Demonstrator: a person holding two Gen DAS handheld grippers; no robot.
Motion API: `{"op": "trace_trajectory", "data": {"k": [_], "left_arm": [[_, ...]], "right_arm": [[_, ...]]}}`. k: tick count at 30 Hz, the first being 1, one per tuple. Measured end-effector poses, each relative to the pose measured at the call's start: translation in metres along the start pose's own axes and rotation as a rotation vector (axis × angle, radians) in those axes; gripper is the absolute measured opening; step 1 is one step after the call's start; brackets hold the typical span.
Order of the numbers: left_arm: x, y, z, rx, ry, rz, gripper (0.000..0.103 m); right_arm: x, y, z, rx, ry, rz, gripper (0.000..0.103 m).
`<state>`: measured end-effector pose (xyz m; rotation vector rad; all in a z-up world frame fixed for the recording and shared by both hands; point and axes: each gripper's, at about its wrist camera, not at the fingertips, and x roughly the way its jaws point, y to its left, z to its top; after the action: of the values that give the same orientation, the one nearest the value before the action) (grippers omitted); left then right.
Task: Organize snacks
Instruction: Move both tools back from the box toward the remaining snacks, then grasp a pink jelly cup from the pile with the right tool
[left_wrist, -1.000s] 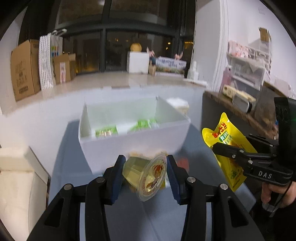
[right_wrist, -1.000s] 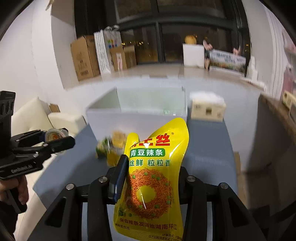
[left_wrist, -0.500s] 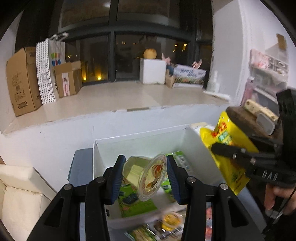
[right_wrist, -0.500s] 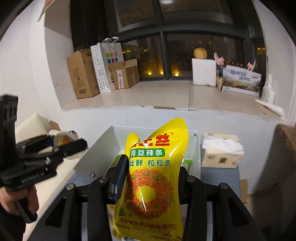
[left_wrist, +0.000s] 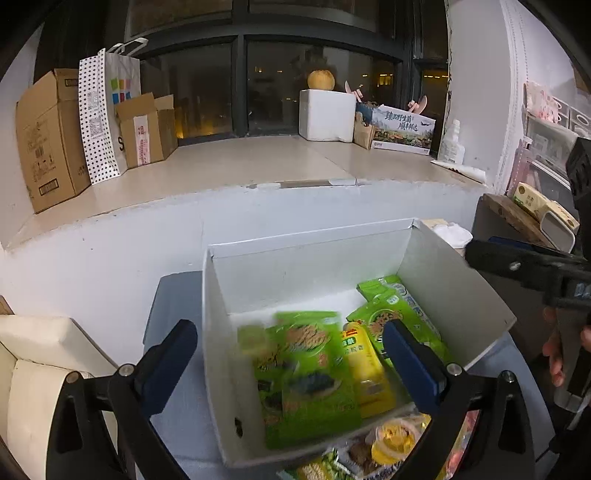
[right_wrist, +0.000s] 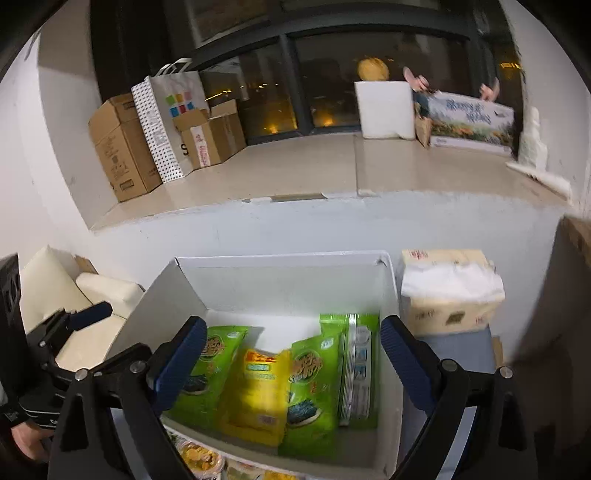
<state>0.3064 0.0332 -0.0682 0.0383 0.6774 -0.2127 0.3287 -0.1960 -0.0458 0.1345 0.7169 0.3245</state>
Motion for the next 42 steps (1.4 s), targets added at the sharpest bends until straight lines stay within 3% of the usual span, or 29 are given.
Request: {"op": "trace_trajectory", "data": {"k": [2,7,15,20,25,38,40,42], "left_arm": [[-0.012,0.001,-0.004,-0.018,-0.008,-0.010,0.103],[-0.054,-0.008,-0.029,-0.025,-0.037,-0.035,0.103],[-0.124,-0.031,-0.110,-0.044,-0.036,-0.057,0.103],[-0.140,-0.040,-0.151,-0.061,0.003,-0.045,0.103],[-0.145,-0.043,-0.176,-0.093,0.048,-0.070,0.103],[-0.147,-0.053,-0.177,-0.034,0.058,-0.045,0.103],[-0.147,-0.050,-0.176,-0.043,0.057,-0.051,0.103],[-0.147,-0.050,-0.176,-0.045,0.059,-0.056,0.103]], "right_arm": [[-0.017,0.002,-0.006,0.002,-0.025,0.014,0.103],[-0.065,0.013,-0.031,-0.010,-0.083,0.041,0.103],[-0.114,0.025,-0.124,-0.072,-0.040,0.015,0.103],[-0.105,0.018,-0.175,-0.056,0.064,-0.034,0.103],[-0.090,0.016,-0.204,-0.055,0.119,-0.047,0.103],[-0.041,0.023,-0.207,-0.077,0.168,-0.082,0.103],[-0.035,0.025,-0.208,-0.091,0.175,-0.093,0.096],[-0.025,0.025,-0.209,-0.100,0.204,-0.123,0.079]]}}
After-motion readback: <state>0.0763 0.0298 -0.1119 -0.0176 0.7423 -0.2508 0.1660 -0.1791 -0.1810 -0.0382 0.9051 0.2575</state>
